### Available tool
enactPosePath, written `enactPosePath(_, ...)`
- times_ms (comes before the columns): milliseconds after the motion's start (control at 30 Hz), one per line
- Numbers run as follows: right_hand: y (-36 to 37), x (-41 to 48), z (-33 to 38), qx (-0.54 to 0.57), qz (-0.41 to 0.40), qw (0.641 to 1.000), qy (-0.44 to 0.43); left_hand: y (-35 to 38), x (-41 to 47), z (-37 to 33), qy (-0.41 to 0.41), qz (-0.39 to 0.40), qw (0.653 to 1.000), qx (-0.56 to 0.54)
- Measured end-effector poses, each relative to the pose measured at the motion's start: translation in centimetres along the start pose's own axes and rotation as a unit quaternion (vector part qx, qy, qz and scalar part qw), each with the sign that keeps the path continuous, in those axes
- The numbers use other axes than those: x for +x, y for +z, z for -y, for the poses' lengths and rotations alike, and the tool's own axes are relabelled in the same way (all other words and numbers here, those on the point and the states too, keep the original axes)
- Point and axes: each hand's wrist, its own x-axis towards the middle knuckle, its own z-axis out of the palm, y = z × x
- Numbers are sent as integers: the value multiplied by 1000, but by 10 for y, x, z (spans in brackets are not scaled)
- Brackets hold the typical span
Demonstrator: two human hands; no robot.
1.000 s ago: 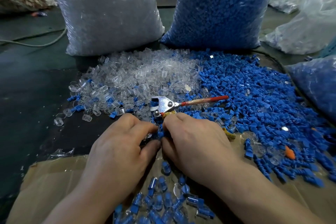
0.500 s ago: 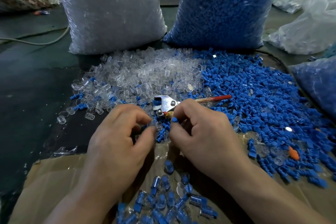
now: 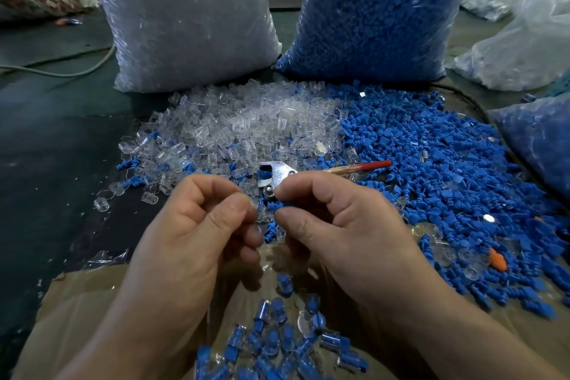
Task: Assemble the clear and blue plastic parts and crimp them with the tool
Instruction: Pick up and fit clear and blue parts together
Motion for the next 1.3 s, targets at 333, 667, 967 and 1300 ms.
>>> enactPosePath(333, 0, -1, -2, -8, 2, 999, 34, -2, 5, -11, -59, -27, 994, -91)
enactPosePath(667, -1, -4, 3, -193, 33, 979, -62, -3, -1, -18, -70, -40, 997, -1)
enactPosePath(967, -4, -11, 24, -346, 229, 907, -77, -5, 2, -14, -60, -42, 997, 23)
enactPosePath(1300, -10, -12, 33, -354, 290, 889, -17, -16, 11, -5, -48, -49, 997, -36)
